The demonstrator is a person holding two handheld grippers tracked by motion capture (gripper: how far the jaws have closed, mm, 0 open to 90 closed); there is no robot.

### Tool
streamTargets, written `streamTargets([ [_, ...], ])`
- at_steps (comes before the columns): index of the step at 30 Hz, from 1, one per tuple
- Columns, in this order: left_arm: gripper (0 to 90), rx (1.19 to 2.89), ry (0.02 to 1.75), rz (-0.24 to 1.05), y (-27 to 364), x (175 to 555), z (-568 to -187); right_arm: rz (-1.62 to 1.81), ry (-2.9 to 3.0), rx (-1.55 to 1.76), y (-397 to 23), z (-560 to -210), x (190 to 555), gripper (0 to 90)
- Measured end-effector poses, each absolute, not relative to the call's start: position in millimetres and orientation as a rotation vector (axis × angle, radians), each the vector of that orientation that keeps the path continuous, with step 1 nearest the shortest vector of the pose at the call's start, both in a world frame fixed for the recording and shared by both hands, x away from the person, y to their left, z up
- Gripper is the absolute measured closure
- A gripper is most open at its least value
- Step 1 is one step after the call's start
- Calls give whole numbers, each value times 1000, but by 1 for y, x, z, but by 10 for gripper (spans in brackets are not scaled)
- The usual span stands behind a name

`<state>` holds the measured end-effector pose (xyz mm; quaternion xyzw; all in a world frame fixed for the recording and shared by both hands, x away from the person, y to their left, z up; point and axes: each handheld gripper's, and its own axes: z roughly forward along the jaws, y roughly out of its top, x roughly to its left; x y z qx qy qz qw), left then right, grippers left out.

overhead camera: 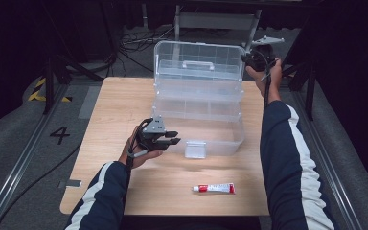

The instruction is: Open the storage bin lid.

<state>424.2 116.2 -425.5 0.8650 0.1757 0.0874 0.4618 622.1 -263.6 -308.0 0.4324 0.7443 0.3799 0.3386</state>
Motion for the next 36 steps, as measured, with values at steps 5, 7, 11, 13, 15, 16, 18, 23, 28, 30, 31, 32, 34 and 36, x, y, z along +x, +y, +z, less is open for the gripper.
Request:
streamTargets([
  [5,717,2112,444,197,117,425,-426,992,1957,1145,-265,-310,631,811],
  [7,718,2108,447,191,118,425,-427,988,1965,1144,-265,-311,633,809],
  [11,725,2103,451,188,119,425,-426,1012,1969,1153,-268,-313,637,809],
  [13,728,2103,451,188,120,425,-426,1010,1971,1153,-268,-314,638,809],
  [15,734,2102,447,174,120,424,-426,996,1987,1151,-267,-313,640,807],
  [16,738,2106,441,170,120,423,-425,982,1997,1148,-266,-313,641,805],
  [18,739,2107,443,171,120,422,-425,974,2008,1143,-265,-313,642,805],
  [23,739,2119,431,176,121,419,-424,959,2018,1168,-264,-319,649,804],
  [28,738,2111,432,168,124,415,-425,925,2045,1181,-263,-326,654,798],
  [30,739,2108,430,167,124,414,-425,925,2030,1185,-262,-330,655,799],
  [31,739,2111,427,167,124,413,-425,927,2027,1189,-261,-331,655,799],
  [32,741,2110,425,165,124,412,-425,926,2029,1193,-261,-332,656,799],
  [34,741,2110,424,159,124,411,-425,922,2036,1197,-261,-335,658,799],
  [36,741,2109,424,159,124,411,-425,919,2038,1201,-261,-336,659,798],
])
